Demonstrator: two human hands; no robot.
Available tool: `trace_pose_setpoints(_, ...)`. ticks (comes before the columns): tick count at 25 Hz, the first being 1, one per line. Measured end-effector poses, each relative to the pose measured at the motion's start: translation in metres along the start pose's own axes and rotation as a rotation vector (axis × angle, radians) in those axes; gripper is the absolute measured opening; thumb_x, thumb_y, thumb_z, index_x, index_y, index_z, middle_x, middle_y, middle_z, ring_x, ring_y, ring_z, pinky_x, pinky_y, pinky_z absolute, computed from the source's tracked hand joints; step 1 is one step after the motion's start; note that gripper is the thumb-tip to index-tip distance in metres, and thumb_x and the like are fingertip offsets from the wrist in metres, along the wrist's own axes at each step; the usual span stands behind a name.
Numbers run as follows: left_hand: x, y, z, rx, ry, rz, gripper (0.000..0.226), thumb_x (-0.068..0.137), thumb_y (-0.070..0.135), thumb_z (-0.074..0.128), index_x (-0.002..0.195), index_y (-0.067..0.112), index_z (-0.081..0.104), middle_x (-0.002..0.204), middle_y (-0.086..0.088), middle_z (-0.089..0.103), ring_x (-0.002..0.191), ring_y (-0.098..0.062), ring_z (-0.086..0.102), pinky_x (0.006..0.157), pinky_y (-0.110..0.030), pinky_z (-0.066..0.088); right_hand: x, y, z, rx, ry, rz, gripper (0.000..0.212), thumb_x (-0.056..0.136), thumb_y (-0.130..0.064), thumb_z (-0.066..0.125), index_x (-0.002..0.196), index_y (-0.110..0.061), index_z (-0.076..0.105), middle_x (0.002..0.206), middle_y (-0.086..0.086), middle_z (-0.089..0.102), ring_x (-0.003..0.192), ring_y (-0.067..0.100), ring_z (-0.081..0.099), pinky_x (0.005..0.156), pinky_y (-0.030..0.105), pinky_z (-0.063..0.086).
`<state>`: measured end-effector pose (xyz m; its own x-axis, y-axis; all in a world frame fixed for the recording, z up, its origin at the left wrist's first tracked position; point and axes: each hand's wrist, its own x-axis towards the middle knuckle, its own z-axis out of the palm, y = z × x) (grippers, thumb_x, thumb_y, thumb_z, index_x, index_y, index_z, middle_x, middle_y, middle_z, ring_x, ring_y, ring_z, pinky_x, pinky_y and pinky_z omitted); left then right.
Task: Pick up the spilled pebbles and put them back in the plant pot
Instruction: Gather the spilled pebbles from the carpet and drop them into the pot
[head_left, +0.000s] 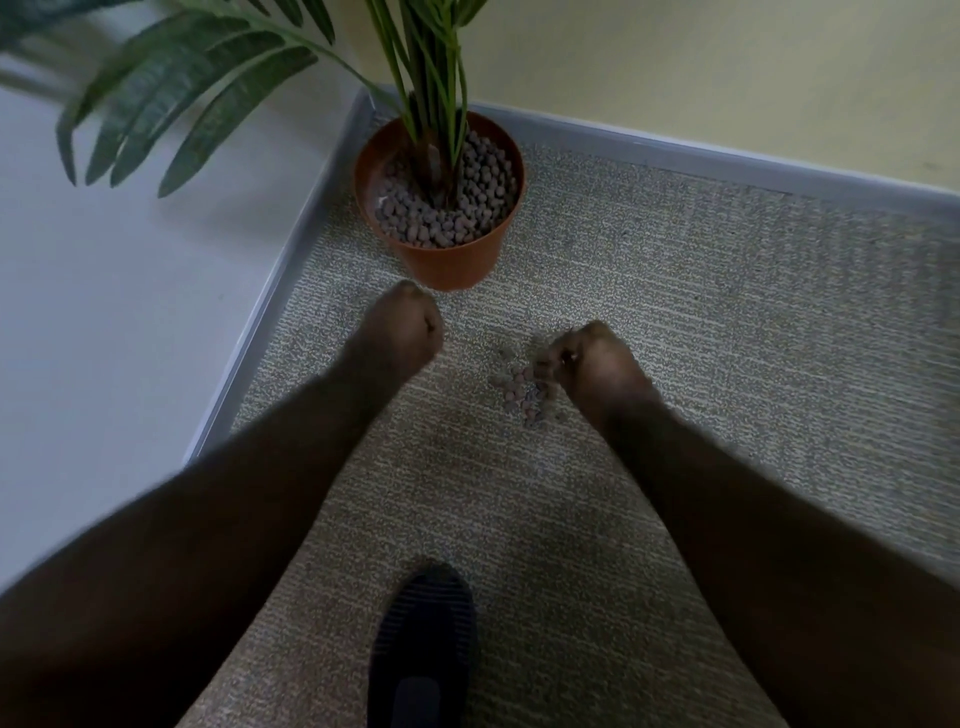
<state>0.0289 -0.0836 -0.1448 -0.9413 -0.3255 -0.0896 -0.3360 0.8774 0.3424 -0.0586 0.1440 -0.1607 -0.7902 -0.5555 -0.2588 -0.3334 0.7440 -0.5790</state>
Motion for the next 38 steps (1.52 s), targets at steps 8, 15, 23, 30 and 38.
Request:
trace_pose_setpoints(8,0.058,-0.006,-0.071,-0.288,0.322,-0.218,0.026,0.082,0.017,0.057,0.103,0.008,0.069,0.088,0.001,0.067,0.067,-0.006,0.055,0.057,-0.003,0.037,0.077,-0.101,-0.044,0.104,0.104,-0.152,0.015,0.082,-0.008,0.066,0.091,-0.014,0.076,0.096,0.004,0.074,0.087,0.016,0.067,0.073,0.019,0.052)
trace_pose_setpoints(15,0.073,-0.025,-0.077,-0.171,0.458,0.003,0.039,0.081,0.036,0.057,0.095,0.003,0.074,0.089,-0.020,0.075,0.084,-0.034,0.070,0.073,-0.025,0.048,0.114,-0.153,-0.040,0.093,0.023,-0.123,0.021,0.084,-0.009,0.067,0.103,-0.014,0.075,0.115,0.003,0.072,0.110,0.017,0.064,0.095,0.018,0.047)
trace_pose_setpoints(23,0.094,-0.030,-0.066,-0.272,0.497,-0.103,0.046,0.081,0.042,0.045,0.096,0.007,0.071,0.094,-0.019,0.073,0.089,-0.037,0.067,0.066,-0.012,0.042,0.128,-0.161,-0.034,0.128,-0.053,-0.155,0.034,0.094,-0.008,0.049,0.123,-0.015,0.066,0.139,0.009,0.056,0.130,0.025,0.049,0.112,0.027,0.037)
trace_pose_setpoints(30,0.079,-0.033,-0.056,-0.292,0.605,-0.172,0.027,0.080,0.022,0.050,0.096,0.012,0.068,0.103,-0.010,0.072,0.088,-0.008,0.060,0.072,-0.003,0.033,0.099,-0.095,-0.048,0.469,0.068,0.022,0.024,0.089,-0.001,0.057,0.085,-0.021,0.070,0.099,0.003,0.069,0.099,0.026,0.069,0.089,0.043,0.059)
trace_pose_setpoints(38,-0.024,0.016,0.052,-0.191,-0.195,0.008,0.038,0.083,0.009,0.052,0.120,0.014,0.056,0.125,-0.010,0.053,0.115,-0.025,0.052,0.096,-0.038,0.048,0.037,0.011,0.002,0.117,-0.267,0.209,0.024,0.088,-0.013,0.066,0.111,-0.020,0.063,0.095,0.000,0.060,0.075,0.007,0.059,0.062,0.013,0.050)
